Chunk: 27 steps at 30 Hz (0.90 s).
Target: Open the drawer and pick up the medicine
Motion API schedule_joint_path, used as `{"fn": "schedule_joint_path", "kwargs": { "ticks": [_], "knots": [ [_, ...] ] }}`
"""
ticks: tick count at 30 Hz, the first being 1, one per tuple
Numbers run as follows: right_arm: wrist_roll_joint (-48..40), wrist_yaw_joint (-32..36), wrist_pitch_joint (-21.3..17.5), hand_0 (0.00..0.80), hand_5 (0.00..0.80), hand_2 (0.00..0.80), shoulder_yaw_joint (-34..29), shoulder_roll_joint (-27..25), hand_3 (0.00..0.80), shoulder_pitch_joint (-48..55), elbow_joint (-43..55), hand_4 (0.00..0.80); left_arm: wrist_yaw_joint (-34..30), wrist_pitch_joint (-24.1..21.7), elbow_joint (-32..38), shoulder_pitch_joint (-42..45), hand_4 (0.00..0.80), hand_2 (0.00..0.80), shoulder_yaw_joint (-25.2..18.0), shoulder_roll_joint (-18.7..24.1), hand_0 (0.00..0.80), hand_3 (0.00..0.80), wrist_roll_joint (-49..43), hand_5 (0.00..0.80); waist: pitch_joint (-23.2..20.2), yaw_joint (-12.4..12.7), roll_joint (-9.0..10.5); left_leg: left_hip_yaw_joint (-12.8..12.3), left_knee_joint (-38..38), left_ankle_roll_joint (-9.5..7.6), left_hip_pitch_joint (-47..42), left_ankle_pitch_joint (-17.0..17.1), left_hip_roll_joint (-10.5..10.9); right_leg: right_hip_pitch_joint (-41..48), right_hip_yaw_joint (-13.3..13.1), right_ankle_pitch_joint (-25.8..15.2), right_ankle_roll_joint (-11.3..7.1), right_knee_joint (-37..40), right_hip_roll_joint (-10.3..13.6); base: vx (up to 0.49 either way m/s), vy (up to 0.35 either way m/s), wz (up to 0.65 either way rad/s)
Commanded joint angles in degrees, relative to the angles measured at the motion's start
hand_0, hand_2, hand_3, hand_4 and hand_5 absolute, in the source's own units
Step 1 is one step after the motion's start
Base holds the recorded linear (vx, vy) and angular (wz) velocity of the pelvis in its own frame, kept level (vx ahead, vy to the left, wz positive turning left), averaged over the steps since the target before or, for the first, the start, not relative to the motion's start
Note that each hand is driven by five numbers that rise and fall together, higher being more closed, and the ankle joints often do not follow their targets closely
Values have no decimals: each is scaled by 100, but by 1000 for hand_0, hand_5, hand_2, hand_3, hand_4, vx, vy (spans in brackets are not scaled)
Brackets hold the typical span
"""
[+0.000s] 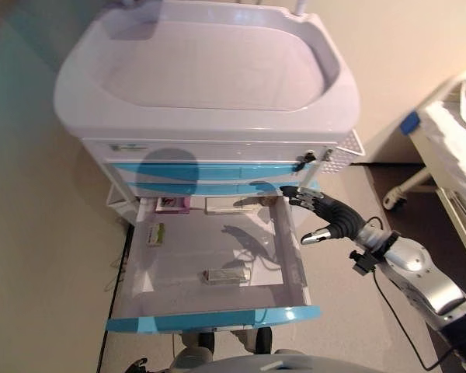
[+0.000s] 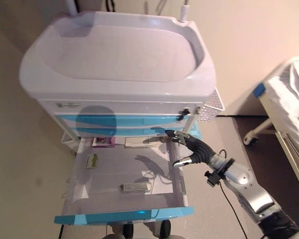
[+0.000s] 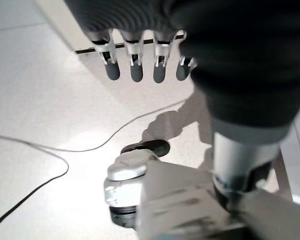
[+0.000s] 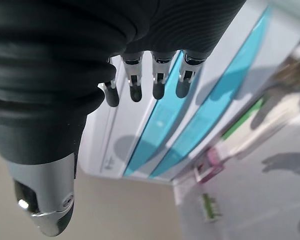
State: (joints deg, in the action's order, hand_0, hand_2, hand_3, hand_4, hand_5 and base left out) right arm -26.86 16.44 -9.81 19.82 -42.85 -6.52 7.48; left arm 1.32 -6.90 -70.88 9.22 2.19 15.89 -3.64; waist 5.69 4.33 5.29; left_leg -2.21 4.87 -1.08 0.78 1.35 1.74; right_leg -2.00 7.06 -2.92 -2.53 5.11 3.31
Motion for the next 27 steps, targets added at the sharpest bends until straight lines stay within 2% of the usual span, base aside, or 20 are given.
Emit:
{"fn": "schedule_joint_path", "kwargs": {
  "ticks": [1,4,5,6,13,17,27],
  "knots": [
    [507,-385,-308,0,0,0,96,163,0,-249,145,0,169,8,-129,-44,0,0,-16,24,0,0,-35,0,-2,168,86,123,-13,-69,261,102,276,-324,-6,-98,-368,-639,136,-9,-38,21],
    [1479,-696,-268,0,0,0,509,642,0,-619,-425,0,275,35,-160,-90,0,0,34,26,0,0,-53,0,63,317,126,280,-34,-66,307,140,279,-288,152,-54,-338,-653,135,-14,-67,22],
    [1485,-701,-276,0,0,0,519,651,0,-630,-439,0,275,34,-160,-90,0,0,29,29,0,0,-53,0,65,307,129,286,-34,-65,306,140,280,-285,158,-53,-338,-653,136,-4,-74,34],
    [1904,-814,-248,0,0,0,694,848,0,-718,-837,0,310,34,-136,-66,0,0,63,30,0,0,-65,0,81,380,133,368,-46,-65,314,154,280,-255,247,-32,-325,-656,136,6,-36,29],
    [2937,-1156,-161,0,0,0,1180,1419,0,-970,-2093,0,404,74,-190,-74,0,0,163,57,0,0,-103,0,102,496,153,609,-63,-35,407,214,274,-210,512,0,-294,-611,147,-6,-50,26],
    [3589,-1308,-124,0,0,0,1433,1690,0,-1055,-2480,0,472,92,-154,-87,0,0,245,55,0,0,-125,0,127,523,149,728,-68,-28,440,235,253,-212,597,27,-279,-625,146,2,-35,17],
    [4451,-1489,-15,0,0,0,1912,2089,0,-1138,-3153,0,604,98,-106,-317,0,0,507,14,0,0,-93,0,185,482,107,893,-77,-4,503,274,258,-229,772,95,-244,-690,144,-1,-24,8]
  ]
}}
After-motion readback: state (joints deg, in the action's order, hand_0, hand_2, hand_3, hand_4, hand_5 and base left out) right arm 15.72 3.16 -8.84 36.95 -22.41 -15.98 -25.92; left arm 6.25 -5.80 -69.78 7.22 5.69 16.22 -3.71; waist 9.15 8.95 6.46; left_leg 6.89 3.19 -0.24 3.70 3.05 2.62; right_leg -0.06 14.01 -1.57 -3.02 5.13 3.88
